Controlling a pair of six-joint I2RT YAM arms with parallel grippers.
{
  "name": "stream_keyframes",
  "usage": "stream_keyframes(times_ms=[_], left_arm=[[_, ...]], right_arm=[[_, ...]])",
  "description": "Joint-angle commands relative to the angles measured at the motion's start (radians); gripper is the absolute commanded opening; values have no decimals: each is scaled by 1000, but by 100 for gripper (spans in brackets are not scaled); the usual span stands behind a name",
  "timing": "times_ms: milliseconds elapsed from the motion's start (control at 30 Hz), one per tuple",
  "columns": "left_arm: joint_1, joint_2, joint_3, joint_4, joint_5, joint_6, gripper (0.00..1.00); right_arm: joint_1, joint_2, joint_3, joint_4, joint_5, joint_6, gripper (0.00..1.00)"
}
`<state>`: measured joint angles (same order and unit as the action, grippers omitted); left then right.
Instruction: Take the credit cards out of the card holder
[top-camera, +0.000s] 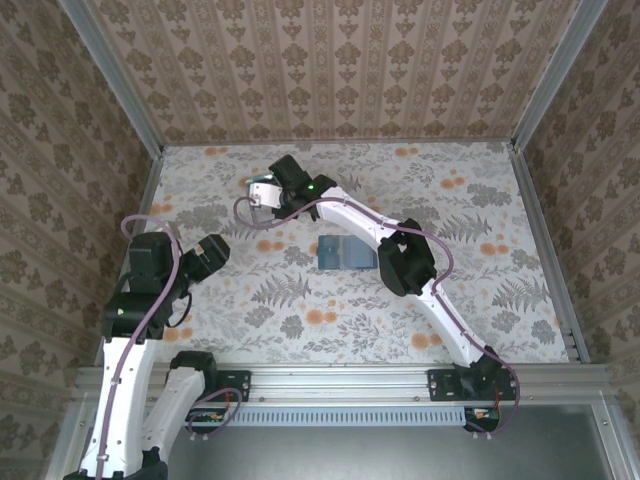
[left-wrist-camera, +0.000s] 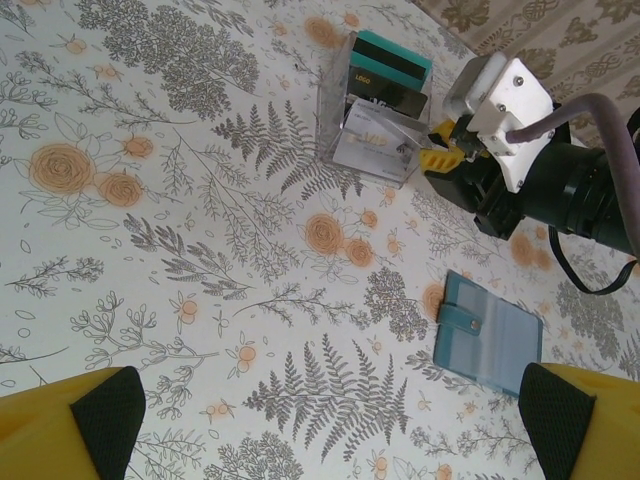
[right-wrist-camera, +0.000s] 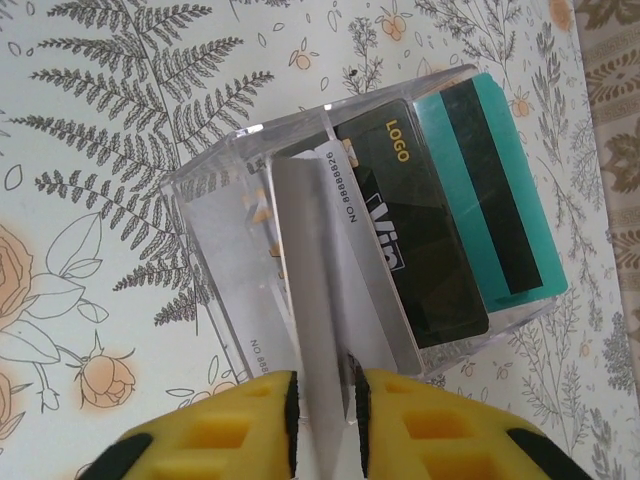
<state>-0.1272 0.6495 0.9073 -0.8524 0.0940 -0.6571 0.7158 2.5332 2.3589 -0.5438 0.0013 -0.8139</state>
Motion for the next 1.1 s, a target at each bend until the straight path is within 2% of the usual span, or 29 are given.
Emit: stream_keyframes(times_ms=[0, 167, 433, 667, 800, 867, 933, 1067], left_arm=[[10, -8, -5, 3, 15, 11, 100], [12, -8, -7, 3, 17, 10, 100], [17, -5, -10, 13, 26, 13, 100], [20, 14, -21, 42, 39, 36, 100], [20, 37, -30, 76, 42, 68, 100], [20, 55, -37, 94, 39, 85, 100], [20, 78, -41, 118, 31, 101, 100], [18, 139, -62, 178, -16, 127, 100]], right_arm=[[-8, 19, -7, 45, 38, 22, 27], [-7, 24, -2, 100, 102, 50, 27], [-9, 18, -3, 128, 133, 95, 29], [-21, -52, -23, 149, 146, 280, 30], [-41, -153, -128, 192, 137, 401, 45], [-51, -225, -229, 240, 137, 450, 50], [-66, -320, -357, 317, 139, 507, 60], [-115, -525, -640, 464, 159, 643, 91]])
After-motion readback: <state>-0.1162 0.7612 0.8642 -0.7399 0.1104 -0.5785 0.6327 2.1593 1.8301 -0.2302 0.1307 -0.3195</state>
